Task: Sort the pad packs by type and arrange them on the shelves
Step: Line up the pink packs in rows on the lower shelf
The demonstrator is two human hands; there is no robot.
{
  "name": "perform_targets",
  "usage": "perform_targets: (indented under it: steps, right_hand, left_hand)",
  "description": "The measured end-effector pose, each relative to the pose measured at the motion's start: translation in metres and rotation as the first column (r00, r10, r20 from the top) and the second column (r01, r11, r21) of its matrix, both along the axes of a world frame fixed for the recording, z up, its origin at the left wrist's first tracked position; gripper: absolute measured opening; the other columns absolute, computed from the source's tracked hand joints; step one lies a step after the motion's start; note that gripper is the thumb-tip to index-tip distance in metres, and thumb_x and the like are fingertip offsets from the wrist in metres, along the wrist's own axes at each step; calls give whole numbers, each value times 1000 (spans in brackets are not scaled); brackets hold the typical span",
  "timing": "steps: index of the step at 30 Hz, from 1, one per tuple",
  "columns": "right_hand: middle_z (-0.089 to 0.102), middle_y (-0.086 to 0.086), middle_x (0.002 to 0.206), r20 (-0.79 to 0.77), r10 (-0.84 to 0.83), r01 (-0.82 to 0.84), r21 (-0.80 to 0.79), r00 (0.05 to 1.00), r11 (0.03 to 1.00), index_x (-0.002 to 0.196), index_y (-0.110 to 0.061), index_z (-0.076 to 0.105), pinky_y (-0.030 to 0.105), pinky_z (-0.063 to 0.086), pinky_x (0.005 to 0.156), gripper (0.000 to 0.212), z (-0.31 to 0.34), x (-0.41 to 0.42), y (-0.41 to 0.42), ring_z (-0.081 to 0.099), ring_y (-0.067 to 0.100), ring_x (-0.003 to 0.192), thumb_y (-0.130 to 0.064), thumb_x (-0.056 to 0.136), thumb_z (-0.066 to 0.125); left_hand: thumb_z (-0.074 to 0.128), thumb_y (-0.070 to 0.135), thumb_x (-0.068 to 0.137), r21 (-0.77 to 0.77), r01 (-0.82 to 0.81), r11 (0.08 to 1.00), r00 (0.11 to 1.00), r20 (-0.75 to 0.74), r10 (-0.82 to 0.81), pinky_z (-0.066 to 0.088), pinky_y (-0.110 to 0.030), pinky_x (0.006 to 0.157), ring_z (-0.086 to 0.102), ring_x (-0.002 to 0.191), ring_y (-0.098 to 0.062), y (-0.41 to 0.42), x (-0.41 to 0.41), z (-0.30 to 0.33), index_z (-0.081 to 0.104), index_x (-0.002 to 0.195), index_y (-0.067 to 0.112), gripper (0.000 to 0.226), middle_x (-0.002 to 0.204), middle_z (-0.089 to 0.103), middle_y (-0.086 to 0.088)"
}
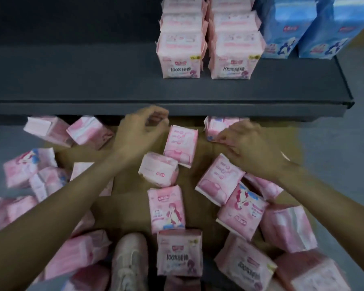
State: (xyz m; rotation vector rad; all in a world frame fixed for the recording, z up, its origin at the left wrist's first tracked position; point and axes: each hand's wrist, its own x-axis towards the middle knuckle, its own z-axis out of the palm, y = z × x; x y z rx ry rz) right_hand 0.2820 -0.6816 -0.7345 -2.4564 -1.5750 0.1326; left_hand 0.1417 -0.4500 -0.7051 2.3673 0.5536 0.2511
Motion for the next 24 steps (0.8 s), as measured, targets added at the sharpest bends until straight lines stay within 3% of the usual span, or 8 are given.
perform_targets:
  steps: [2,6,11,15,17,19,21,24]
  right_hand:
    - [67,9,107,-78,36,-37,-22,996,999,106,-16,67,41,46,86,28,-21,-21,-14,59,31,101,-23,80,68]
    - [65,10,112,-150,109,-122,-84,983,989,107,-18,68,52,47,88,46,-60,-57,-18,59,39,106,-32,64,79]
    - [63,16,116,-138,136,-171,-285,981,943,104,-17,70,66,41,92,65,-85,-81,-7,55,44,114,-33,44,91]
    - [57,14,126,-138,145,-162,-120,980,979,118,-15,64,53,37,102,56,-75,-81,-21,47,39,121,-27,65,78]
    - [62,11,112,-97,168,-171,-24,981,985,110,-13,65,41,37,92,42,-62,-87,-35,48,32,109,-26,70,70]
    - [63,7,92,-67,190,-191,-16,979,981,95,-13,66,38,42,77,30,-49,-95,-49,55,29,88,-24,70,76]
    - [63,6,78,-61,205,-210,-90,977,974,87,-13,65,33,48,62,31,-45,-107,-67,61,27,69,-27,66,83]
    - [61,6,60,-6,114,-112,-269,993,957,77,-11,62,24,40,45,44,-44,-129,-93,60,24,48,-40,56,86]
  left_hand:
    - [57,36,91,74,152,986,978,-156,-140,49,-27,84,61,104,-12,-13,-29,-19,63,116,25,29,116,66,5]
    - [49,50,80,286,408,867,888,-346,-304,48,-37,88,57,110,-22,-28,-72,-53,65,117,22,48,118,65,0]
    - [58,47,79,380,404,832,900,-326,-288,35,-33,92,47,117,-22,-49,-116,-80,62,119,21,48,126,59,-1]
    - [69,39,78,308,424,852,901,-240,-362,40,-35,95,51,114,-25,-86,-143,-88,63,116,18,44,120,61,-4]
    - [72,38,76,270,464,844,882,-227,-413,41,-35,92,50,113,-24,-102,-152,-90,60,117,18,48,117,61,-3]
    - [75,46,72,214,523,825,844,-262,-468,40,-36,92,48,113,-22,-115,-153,-96,58,122,17,60,118,61,-3]
    - [76,58,61,183,587,789,793,-327,-514,34,-36,94,44,111,-21,-125,-148,-107,60,122,12,78,116,63,-6]
    - [75,70,41,240,712,659,667,-523,-530,26,-39,98,44,107,-21,-140,-146,-116,67,112,9,94,108,66,-6]
